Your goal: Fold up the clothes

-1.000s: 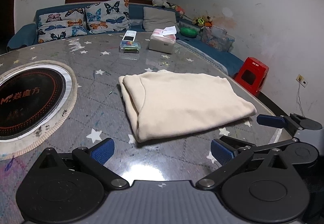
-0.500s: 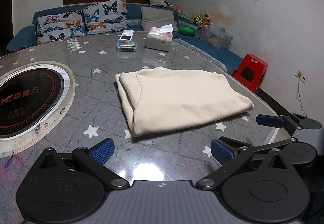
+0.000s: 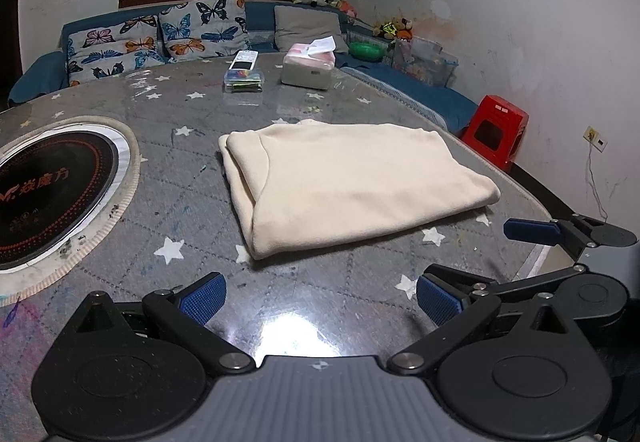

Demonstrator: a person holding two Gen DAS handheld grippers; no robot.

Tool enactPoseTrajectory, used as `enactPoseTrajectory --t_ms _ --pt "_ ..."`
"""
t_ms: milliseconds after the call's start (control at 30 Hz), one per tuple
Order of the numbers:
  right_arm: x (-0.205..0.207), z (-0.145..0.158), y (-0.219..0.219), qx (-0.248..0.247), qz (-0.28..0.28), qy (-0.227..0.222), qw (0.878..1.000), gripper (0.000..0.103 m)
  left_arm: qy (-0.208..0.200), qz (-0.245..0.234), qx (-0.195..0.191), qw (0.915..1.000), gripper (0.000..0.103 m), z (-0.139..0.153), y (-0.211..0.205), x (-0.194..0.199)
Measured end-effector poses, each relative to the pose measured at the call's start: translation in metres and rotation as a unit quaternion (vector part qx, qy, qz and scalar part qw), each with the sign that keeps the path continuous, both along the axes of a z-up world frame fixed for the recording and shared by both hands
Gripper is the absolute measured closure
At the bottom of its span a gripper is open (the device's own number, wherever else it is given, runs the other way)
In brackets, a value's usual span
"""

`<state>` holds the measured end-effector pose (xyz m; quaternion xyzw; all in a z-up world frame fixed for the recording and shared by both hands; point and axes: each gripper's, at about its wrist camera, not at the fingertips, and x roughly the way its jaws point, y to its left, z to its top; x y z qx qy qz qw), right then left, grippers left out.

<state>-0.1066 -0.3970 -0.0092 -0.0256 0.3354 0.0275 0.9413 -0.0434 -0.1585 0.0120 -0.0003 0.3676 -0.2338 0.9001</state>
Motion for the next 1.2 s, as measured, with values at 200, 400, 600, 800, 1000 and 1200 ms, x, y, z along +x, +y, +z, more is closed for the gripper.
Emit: enactPoseTrajectory --t_ms 200,400,600,800,1000,1200 --pt "-0.0001 -0.0015 -0.0003 0.001 -0.001 0.003 1.0 0.0 0.0 -0.001 0.001 1.0 0.0 -0.0003 -0.0009 0.0005" --pt "0.0005 -0.0037 -0.0015 0.003 -0.003 0.007 1.0 0.0 0.002 -0.002 0.006 1.0 0.0 -0.0014 -0.0032 0.0009" --pt "0.0019 -0.0058 -0.0031 0.003 -0.006 0.01 1.0 0.0 0.003 -0.004 0.008 1.0 0.0 -0.0027 -0.0052 0.0025" --pt "0.0039 -0.0069 -0.0037 0.003 -0.006 0.013 1.0 0.0 0.005 -0.004 0.009 0.9999 0.0 -0.0039 -0.0056 0.0041" --pt "0.0061 -0.0078 -0.0035 0.002 -0.008 0.015 1.0 0.0 0.007 -0.004 0.01 0.9999 0.0 -0.0044 -0.0063 0.0061" --pt "0.0079 -0.0083 -0.0031 0.004 -0.008 0.016 1.0 0.0 0.007 -0.004 0.01 0.9999 0.0 -0.0037 -0.0066 0.0083"
